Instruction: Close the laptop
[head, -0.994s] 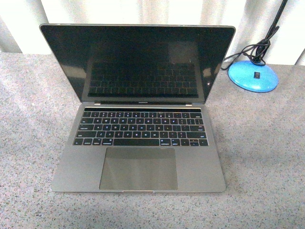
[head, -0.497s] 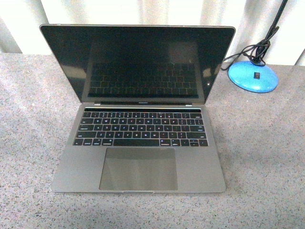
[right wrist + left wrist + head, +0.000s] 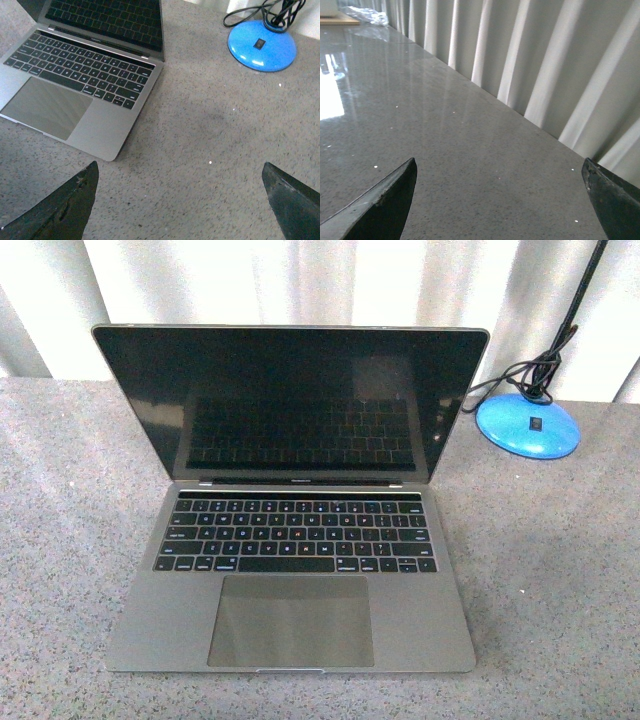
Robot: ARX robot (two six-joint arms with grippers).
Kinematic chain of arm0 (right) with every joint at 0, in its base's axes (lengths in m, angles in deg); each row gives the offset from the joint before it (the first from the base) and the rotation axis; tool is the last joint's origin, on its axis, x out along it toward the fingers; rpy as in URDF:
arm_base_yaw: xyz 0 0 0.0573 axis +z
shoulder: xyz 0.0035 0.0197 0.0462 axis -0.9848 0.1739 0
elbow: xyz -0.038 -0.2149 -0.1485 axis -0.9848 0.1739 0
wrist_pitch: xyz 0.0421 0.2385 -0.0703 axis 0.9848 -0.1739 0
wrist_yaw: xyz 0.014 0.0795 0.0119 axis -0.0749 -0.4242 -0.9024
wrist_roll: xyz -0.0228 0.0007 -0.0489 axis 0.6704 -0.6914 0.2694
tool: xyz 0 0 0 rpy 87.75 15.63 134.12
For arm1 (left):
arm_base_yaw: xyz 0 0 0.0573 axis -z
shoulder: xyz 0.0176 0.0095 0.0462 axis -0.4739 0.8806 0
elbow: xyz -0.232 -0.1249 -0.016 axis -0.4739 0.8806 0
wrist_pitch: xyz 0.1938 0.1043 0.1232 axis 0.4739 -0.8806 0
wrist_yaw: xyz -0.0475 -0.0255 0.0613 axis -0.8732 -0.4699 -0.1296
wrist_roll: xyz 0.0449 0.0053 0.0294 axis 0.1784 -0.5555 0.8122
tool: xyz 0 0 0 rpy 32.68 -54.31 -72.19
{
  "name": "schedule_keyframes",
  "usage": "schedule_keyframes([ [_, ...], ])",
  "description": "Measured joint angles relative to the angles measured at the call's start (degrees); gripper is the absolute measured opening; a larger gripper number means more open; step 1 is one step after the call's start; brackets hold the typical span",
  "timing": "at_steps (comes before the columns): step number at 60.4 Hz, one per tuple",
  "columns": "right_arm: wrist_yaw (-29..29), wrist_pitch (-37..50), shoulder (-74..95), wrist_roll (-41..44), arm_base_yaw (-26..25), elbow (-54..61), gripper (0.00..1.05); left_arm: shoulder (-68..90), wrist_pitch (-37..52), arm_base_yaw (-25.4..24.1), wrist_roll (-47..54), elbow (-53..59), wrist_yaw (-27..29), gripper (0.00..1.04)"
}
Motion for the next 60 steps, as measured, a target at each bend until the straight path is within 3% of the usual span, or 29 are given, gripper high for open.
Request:
schedule_keyframes([
  [12, 4.0, 10.47, 16.76, 8.28, 4.57, -9.86, 0.95, 21.2, 18.08, -5.7, 9.7, -8.63, -18.67, 0.98],
  [27, 7.67, 13.64, 29.48, 18.95, 9.97, -26.36, 0.95, 41.77, 18.25, -6.54, 18.32, -22.05, -39.67, 0.98],
  [45, 8.11, 8.37, 38.21, 24.94, 14.05, -38.64, 0.95, 56.54, 14.6, -4.04, 29.33, -38.82, -51.87, 0.98],
  [60, 7.82, 7.37, 45.38, 25.59, 17.55, -43.5, 0.95, 67.67, 12.72, -3.48, 36.87, -48.24, -53.94, 0.98],
])
